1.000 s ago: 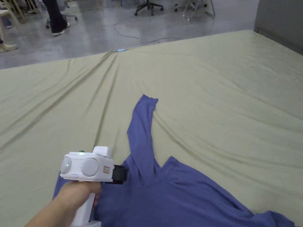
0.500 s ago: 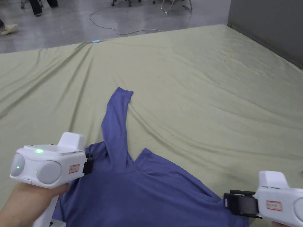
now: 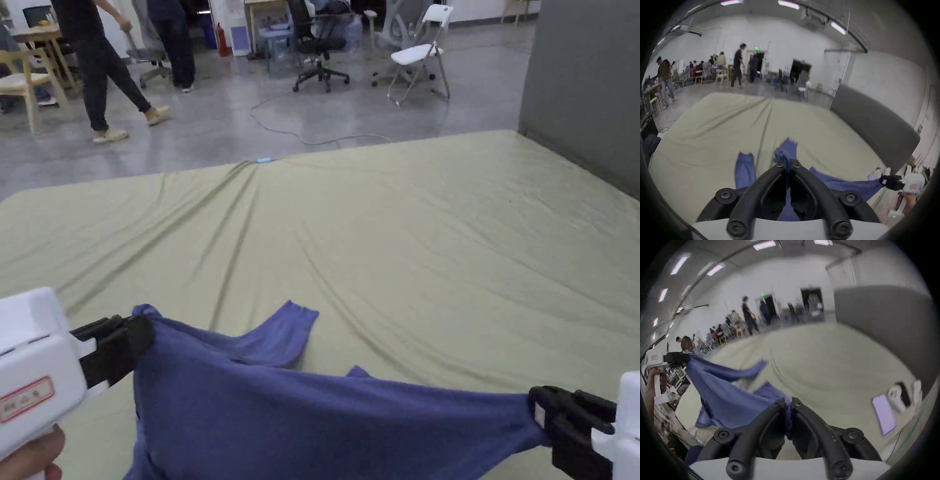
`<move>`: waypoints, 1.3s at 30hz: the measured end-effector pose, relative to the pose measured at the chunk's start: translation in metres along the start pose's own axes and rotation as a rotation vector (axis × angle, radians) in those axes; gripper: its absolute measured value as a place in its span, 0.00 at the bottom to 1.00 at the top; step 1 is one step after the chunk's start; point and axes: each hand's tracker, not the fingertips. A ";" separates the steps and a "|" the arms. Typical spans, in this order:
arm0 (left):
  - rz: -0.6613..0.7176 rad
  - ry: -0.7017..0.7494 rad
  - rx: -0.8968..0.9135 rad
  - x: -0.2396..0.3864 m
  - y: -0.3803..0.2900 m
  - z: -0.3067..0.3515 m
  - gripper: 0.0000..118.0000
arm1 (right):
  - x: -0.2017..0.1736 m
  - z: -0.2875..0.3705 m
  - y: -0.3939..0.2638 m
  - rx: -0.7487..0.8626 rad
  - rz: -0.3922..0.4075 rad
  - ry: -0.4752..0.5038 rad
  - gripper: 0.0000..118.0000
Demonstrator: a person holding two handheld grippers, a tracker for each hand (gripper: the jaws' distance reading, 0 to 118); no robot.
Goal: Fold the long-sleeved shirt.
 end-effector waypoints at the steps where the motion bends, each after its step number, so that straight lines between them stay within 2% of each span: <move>1: 0.028 -0.008 0.043 0.001 0.006 0.018 0.01 | -0.006 0.013 0.011 0.052 0.023 0.003 0.08; 3: 0.086 -0.008 0.152 0.006 0.018 0.055 0.01 | -0.022 0.040 0.038 0.177 0.071 -0.013 0.08; 6: 0.103 -0.001 0.285 0.013 0.038 0.098 0.01 | -0.037 0.067 0.078 0.313 0.111 -0.012 0.08; 9: 0.123 0.002 0.384 0.022 0.063 0.127 0.01 | -0.045 0.075 0.122 0.360 0.121 0.010 0.08; 12: 0.137 -0.002 0.440 0.025 0.094 0.135 0.01 | -0.052 0.071 0.170 0.388 0.148 -0.009 0.08; 14: 0.145 -0.006 0.479 0.027 0.117 0.136 0.01 | -0.053 0.064 0.204 0.394 0.154 0.014 0.08; 17: 0.134 -0.006 0.518 0.032 0.155 0.133 0.01 | -0.060 0.056 0.251 0.404 0.173 0.023 0.08; 23: 0.024 -0.006 0.590 0.046 0.244 0.115 0.01 | -0.065 0.026 0.356 0.352 0.189 0.073 0.08; 28: 0.060 -0.028 0.590 0.037 0.323 0.087 0.01 | -0.069 -0.004 0.439 0.330 0.208 0.036 0.08; 32: -0.009 0.054 0.582 0.039 0.379 0.055 0.01 | -0.077 -0.027 0.507 0.333 0.232 -0.002 0.08; 35: 0.008 0.043 0.578 0.040 0.412 0.030 0.01 | -0.087 -0.048 0.550 0.354 0.237 -0.038 0.08; 39: -0.106 0.104 0.614 0.040 0.448 -0.008 0.01 | -0.095 -0.078 0.592 0.376 0.214 -0.054 0.08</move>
